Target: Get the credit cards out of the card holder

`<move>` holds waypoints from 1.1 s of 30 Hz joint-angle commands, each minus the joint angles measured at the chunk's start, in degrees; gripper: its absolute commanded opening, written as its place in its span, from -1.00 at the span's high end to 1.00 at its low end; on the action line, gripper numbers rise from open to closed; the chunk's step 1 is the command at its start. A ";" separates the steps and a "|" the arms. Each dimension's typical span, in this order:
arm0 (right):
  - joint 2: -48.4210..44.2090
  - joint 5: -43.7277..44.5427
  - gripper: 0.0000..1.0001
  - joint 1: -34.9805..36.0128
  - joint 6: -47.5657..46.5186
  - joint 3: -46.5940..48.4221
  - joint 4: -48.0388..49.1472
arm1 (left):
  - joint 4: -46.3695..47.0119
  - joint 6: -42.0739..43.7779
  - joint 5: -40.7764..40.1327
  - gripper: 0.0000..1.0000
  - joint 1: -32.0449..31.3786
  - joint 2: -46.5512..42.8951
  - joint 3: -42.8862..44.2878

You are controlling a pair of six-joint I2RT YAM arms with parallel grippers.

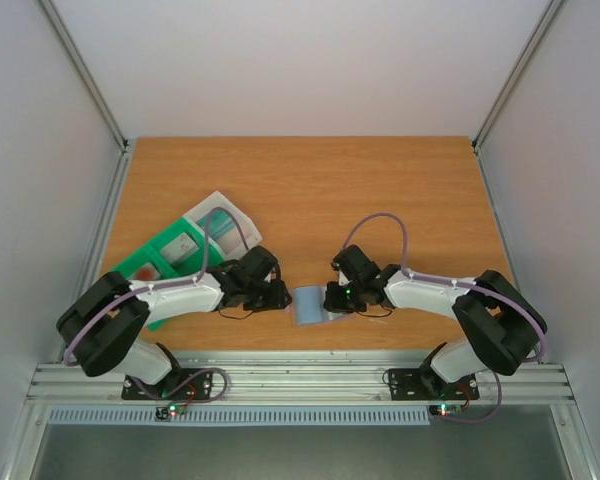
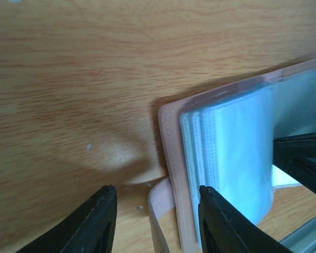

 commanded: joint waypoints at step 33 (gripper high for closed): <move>2.75 -3.94 0.91 0.34 4.30 -2.66 2.39 | 2.99 -0.56 1.18 0.31 0.09 3.70 1.95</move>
